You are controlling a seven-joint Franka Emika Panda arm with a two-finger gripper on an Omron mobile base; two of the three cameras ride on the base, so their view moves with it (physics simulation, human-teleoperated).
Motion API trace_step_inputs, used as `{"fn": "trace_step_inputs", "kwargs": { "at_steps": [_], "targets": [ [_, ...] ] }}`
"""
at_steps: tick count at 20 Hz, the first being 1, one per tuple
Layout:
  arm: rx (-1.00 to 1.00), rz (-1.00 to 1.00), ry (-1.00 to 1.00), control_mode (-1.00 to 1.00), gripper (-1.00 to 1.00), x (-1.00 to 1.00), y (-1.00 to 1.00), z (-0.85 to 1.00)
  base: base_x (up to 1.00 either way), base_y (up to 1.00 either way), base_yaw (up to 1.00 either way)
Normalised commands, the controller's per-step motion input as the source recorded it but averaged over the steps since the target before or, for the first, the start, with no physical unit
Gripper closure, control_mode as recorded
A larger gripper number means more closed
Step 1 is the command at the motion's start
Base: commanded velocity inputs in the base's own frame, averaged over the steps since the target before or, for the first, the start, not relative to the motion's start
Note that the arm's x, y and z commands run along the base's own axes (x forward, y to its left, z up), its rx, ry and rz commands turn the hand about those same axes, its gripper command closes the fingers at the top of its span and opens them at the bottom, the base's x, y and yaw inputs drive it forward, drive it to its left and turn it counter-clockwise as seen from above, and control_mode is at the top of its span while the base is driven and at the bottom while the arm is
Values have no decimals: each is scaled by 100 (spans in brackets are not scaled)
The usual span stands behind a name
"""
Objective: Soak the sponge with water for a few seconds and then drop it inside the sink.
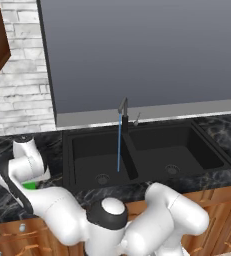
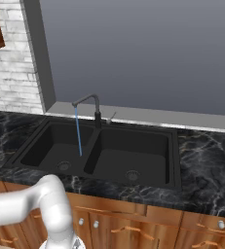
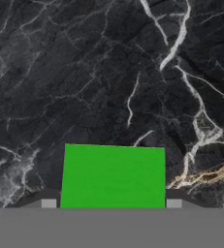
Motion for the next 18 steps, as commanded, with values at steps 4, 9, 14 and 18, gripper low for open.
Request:
{"fn": "trace_step_inputs", "kwargs": {
  "at_steps": [4, 9, 14, 18],
  "targets": [
    [0, 0, 0, -100, 100, 30, 0, 45, 0, 0, 0],
    [0, 0, 0, -100, 100, 47, -24, 37, 0, 0, 0],
    [0, 3, 0, -100, 100, 56, -48, 55, 0, 0, 0],
    [0, 5, 0, -100, 100, 44, -61, 64, 0, 0, 0]
  ]
}}
